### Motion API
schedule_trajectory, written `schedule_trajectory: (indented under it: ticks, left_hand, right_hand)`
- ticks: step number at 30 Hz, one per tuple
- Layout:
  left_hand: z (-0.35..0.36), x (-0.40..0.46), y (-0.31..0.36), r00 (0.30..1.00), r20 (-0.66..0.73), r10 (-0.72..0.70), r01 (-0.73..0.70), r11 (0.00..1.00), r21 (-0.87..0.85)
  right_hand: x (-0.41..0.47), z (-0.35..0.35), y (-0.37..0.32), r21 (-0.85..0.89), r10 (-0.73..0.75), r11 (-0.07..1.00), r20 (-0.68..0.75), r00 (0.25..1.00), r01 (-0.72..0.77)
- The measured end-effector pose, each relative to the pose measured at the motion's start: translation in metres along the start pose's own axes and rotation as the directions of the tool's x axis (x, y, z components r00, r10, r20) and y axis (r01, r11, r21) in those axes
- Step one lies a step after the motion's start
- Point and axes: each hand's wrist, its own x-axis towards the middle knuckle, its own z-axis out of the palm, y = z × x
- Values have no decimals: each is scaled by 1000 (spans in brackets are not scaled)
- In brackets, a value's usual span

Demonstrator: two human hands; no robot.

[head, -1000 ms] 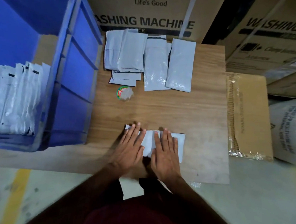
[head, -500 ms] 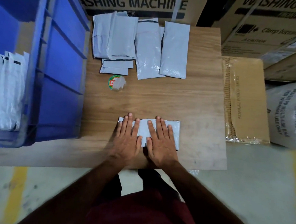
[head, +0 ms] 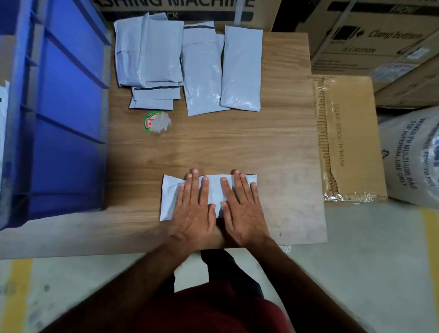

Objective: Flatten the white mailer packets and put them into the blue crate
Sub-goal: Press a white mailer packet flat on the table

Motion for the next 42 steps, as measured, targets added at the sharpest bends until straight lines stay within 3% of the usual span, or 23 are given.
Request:
schedule_trajectory:
  ticks: [5, 11, 15, 21, 26, 34, 39, 42]
  left_hand:
    - [8, 10, 13, 976, 46, 215, -215, 977, 0]
    - [11, 14, 24, 983, 37, 179, -181, 982, 54]
    - [14, 13, 25, 964, 79, 255, -260, 963, 70]
    - [8, 14, 24, 966, 55, 252, -253, 967, 23]
    - [5, 6, -2, 998, -25, 61, -60, 998, 37]
    - [7, 6, -11, 996, 4, 85, -85, 996, 35]
    - [5, -3, -28, 999, -46, 14, -13, 1000, 27]
    - [6, -5, -34, 999, -13, 43, -43, 999, 12]
  right_hand:
    - [-7, -2, 21, 8, 130, 991, -32, 991, -130]
    - [-9, -3, 31, -14, 80, 997, -3, 997, -80]
    - [-17, -6, 39, 25, 142, 990, -35, 989, -141]
    - [-17, -6, 31, 33, 160, 987, -53, 986, -158]
    - [-5, 1, 3, 50, 73, 996, -60, 996, -70]
    - [-1, 7, -6, -30, 90, 995, -33, 995, -91]
    - [1, 10, -26, 8, 6, 1000, -22, 1000, -6]
    - [1, 17, -27, 27, 26, 999, -4, 1000, -26]
